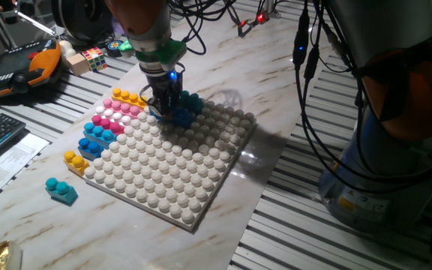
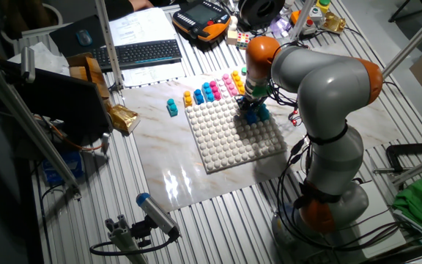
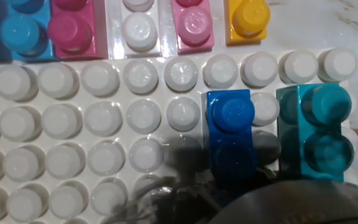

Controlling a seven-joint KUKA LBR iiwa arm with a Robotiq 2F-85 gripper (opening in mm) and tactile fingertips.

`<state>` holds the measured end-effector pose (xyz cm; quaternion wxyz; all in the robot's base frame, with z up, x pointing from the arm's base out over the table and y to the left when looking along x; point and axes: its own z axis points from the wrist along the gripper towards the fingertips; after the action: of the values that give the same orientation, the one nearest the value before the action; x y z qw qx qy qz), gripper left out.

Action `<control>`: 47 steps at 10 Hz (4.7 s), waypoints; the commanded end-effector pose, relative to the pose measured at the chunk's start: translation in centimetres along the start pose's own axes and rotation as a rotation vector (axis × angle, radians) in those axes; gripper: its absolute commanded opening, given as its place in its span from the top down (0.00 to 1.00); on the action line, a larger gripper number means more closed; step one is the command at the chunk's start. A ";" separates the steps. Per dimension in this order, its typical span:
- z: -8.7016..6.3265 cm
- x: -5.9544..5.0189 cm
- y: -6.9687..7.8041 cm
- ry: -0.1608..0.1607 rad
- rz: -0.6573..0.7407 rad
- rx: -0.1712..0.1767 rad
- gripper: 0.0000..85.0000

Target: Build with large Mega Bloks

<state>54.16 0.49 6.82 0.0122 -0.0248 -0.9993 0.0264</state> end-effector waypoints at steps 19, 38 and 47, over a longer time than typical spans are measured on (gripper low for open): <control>-5.0 -7.3 -4.2 0.035 -0.042 0.003 0.72; -1.0 -14.7 -2.7 -0.114 -0.014 -0.019 0.58; 2.0 -16.6 -2.5 -0.145 -0.031 -0.030 0.47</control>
<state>70.59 -2.92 4.51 -0.0600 -0.0075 -0.9981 0.0129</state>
